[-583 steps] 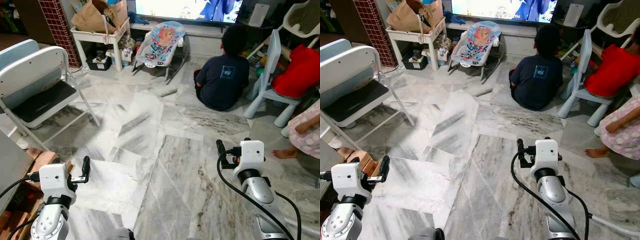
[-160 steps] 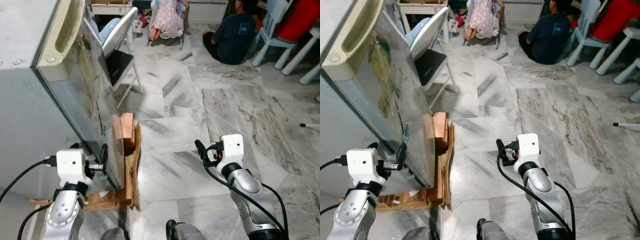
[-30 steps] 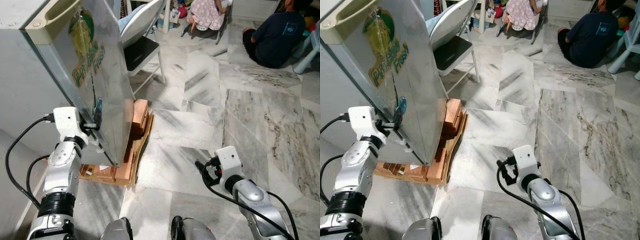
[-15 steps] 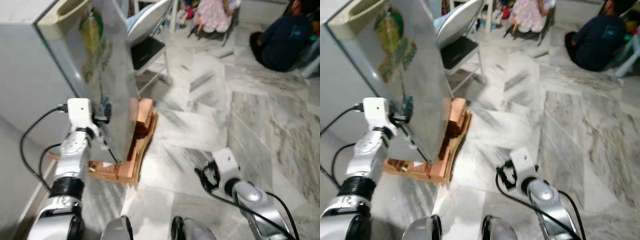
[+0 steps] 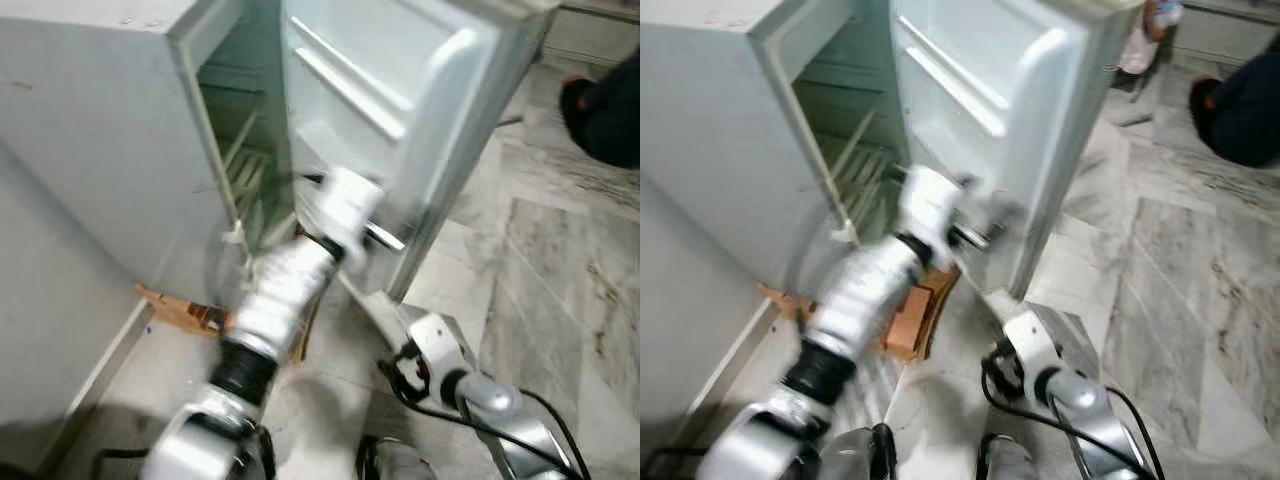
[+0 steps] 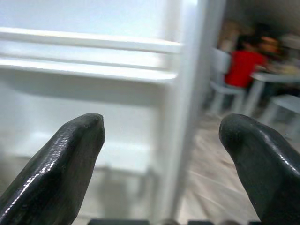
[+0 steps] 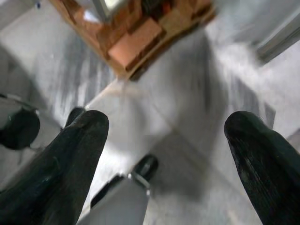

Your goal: Restocking fridge

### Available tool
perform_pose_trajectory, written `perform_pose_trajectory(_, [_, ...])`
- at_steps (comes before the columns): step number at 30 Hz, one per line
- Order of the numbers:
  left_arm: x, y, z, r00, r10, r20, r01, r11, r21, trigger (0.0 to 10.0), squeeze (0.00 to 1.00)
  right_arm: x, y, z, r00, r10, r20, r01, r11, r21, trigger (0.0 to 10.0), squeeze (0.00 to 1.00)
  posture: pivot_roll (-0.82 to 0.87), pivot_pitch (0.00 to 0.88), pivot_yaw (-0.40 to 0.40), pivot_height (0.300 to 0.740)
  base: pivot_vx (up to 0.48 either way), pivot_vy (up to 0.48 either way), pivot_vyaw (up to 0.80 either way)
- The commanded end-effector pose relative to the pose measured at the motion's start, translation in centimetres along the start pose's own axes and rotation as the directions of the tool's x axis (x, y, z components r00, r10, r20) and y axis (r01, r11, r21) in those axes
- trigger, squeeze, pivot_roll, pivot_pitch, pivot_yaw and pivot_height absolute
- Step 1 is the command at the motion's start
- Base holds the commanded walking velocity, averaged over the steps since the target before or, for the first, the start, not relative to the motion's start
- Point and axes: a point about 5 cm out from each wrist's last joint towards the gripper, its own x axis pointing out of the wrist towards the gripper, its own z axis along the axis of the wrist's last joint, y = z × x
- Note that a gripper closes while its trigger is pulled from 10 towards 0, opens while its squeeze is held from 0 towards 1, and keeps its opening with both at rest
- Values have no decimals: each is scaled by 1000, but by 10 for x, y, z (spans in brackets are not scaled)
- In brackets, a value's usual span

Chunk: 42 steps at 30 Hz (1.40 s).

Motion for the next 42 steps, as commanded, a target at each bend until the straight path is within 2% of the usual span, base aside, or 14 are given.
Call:
perform_pose_trajectory(1, [-6, 3, -5, 999, 26, -29, -25, 1000, 2, 10000, 0, 1, -1, 11, 999, 3, 38, -3, 1000, 0, 10000, 0, -76, 134, 10, 740, 0, 0, 0])
perform_pose_trajectory(2, [-10, 8, -6, 998, 47, -34, -46, 999, 15, 10000, 0, 2, -1, 12, 999, 3, 41, -3, 1000, -1, 10000, 0, -76, 134, 10, 740, 0, 0, 0])
perform_pose_trajectory(3, [-19, 21, -9, 994, 102, -38, -101, 995, 21, 10000, 0, 2, -1, 16, 997, -7, 80, 7, 1000, 4, 10000, 0, -72, 130, 15, 740, 0, 0, 0])
perform_pose_trajectory(5, [-24, 25, -11, 991, 127, -40, -126, 992, 32, 10000, 0, 1, 0, 20, 994, -12, 111, 10, 1000, 12, 10000, 0, -69, 132, 14, 740, 0, 0, 0])
perform_pose_trajectory(6, [-36, 35, -16, 982, 186, -45, -185, 982, 25, 10000, 0, 0, 0, 26, 988, -23, 155, 17, 999, 39, 10000, 0, -70, 134, 12, 740, 0, 0, 0])
perform_pose_trajectory(7, [-36, 35, -16, 982, 186, -45, -185, 982, 25, 10000, 0, 0, 0, 26, 988, -23, 155, 17, 999, 39, 10000, 0, -70, 134, 12, 740, 0, 0, 0])
perform_pose_trajectory(8, [-48, 41, -21, 969, 243, -56, -242, 970, 9, 10000, 0, -3, 1, 35, 976, -23, 219, 10, 998, 58, 10000, 0, -69, 136, 10, 740, 0, -480, 0])
perform_pose_trajectory(11, [-59, 43, -28, 958, 276, -79, -277, 961, -1, 10000, 0, -3, 0, 43, 961, -44, 271, 29, 998, 56, 10000, 0, -66, 138, 7, 740, 0, -480, 0])
perform_pose_trajectory(17, [-69, 41, -33, 953, 287, -98, -287, 958, 6, 10000, 0, -5, -6, 56, 930, -87, 358, 55, 994, 97, 10000, 0, -55, 140, 3, 740, 0, -476, 0])
perform_pose_trajectory(25, [-73, 42, -35, 949, 294, -115, -295, 955, 9, 10000, 0, -6, -6, 59, 919, -105, 379, 68, 992, 109, 10000, 0, -57, 141, 8, 740, 115, -419, 0])
perform_pose_trajectory(33, [-84, 45, -35, 937, 322, -134, -314, 946, 80, 10000, 0, -7, -11, 65, 901, -141, 410, 114, 989, 90, 10000, 0, -22, 139, 1, 740, 366, -305, 0])
perform_pose_trajectory(36, [-95, 50, -33, 919, 368, -138, -356, 928, 107, 10000, 0, -7, -12, 70, 891, -153, 428, 124, 988, 95, 10000, 0, -10, 139, 2, 740, 380, -289, 0])
perform_pose_trajectory(38, [-109, 55, -34, 897, 418, -145, -405, 908, 112, 10000, 0, -6, -12, 75, 884, -152, 442, 127, 988, 86, 10000, 0, -5, 140, 2, 740, 379, -289, 0])
perform_pose_trajectory(42, [-143, 62, -44, 827, 532, -181, -522, 847, 102, 10000, 0, -6, -13, 83, 865, -180, 468, 156, 984, 89, 10000, 0, -11, 139, 4, 740, 381, -287, 0])
